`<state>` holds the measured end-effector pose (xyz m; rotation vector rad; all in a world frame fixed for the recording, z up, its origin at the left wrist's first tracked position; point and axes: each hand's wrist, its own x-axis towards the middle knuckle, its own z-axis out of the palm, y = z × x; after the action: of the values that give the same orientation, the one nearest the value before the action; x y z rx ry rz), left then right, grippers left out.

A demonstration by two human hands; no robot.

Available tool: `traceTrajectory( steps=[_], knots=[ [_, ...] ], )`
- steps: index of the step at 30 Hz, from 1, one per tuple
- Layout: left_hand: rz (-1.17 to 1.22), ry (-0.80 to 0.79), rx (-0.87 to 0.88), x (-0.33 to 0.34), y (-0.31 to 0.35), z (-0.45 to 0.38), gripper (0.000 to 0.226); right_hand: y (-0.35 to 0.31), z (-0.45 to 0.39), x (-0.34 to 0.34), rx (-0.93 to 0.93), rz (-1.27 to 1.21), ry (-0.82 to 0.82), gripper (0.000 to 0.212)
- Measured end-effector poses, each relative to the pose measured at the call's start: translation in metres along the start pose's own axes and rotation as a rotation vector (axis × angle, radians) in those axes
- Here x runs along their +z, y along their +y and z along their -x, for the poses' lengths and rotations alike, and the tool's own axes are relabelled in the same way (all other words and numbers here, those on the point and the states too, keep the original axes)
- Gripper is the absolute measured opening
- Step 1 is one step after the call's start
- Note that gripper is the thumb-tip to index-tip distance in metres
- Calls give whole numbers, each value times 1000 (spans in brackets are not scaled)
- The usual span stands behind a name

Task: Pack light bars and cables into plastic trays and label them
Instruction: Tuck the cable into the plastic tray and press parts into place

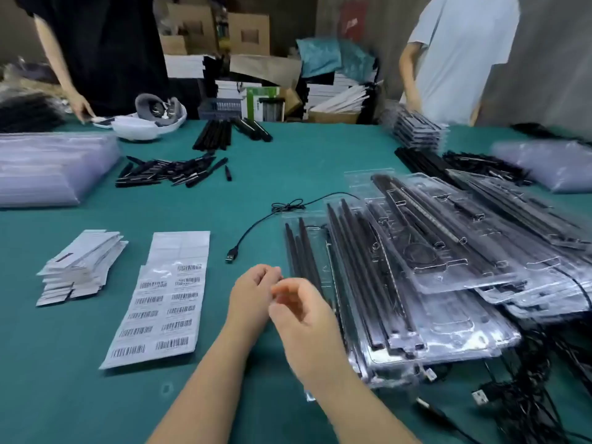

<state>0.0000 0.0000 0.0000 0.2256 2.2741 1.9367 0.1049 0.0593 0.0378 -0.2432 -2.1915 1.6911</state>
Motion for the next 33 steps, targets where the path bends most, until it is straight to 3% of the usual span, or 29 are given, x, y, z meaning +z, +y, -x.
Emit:
traceTrajectory(
  steps=[2, 4, 11, 15, 18, 21, 25, 27, 30, 33],
  knots=[
    [-57, -61, 28, -2, -5, -2, 40, 9, 0, 9, -34, 266, 38, 26],
    [-69, -113, 27, -2, -8, -2, 35, 16, 0, 10, -22, 353, 44, 29],
    [-190, -127, 41, 2, -1, 4, 17, 23, -4, 3, 81, 174, 58, 26],
    [-28, -69, -123, -1, 11, 8, 14, 19, -2, 1, 109, 22, 95, 20],
    [89, -199, -263, -7, 19, 17, 13, 19, -2, -5, 160, -119, 114, 19],
    [-51, -310, -298, -9, 18, 28, 14, 18, -5, -12, 205, -226, 116, 30],
    [-133, -285, -284, -2, 19, 27, 20, 9, -5, -22, 224, -227, 49, 38],
    [-260, -262, -229, 2, 18, 26, 24, -3, 6, -26, 167, -151, -63, 45],
    [-383, -242, -203, 6, 12, 24, 15, -34, 28, -44, -71, -6, -248, 42],
    [-353, -183, -198, 5, 6, 24, 8, -64, 13, -92, -363, 331, -160, 36]
  ],
)
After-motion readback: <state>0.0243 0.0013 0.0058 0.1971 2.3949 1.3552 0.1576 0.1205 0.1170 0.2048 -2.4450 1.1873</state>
